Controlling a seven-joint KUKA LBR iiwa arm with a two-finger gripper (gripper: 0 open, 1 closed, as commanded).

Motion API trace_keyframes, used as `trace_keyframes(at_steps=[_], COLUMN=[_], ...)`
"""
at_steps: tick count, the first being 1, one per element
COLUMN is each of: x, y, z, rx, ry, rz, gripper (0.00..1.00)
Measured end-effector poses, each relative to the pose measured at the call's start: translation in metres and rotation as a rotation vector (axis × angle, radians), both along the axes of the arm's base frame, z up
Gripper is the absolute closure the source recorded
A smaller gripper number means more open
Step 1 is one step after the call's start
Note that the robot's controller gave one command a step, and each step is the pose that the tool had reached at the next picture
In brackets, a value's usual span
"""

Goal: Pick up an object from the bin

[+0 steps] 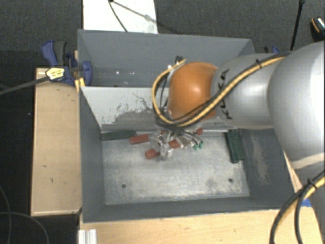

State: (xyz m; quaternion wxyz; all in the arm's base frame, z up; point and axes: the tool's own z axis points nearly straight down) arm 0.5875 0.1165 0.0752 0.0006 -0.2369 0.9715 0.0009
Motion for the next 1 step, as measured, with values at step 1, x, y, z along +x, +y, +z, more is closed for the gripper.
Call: trace_keyframes(at_steps=[1], x=[-0.0244], y=[-0.0156], z=[0.162], rx=[-0.001], ry=[-0.01], rz=[0.085], gripper=[1.0])
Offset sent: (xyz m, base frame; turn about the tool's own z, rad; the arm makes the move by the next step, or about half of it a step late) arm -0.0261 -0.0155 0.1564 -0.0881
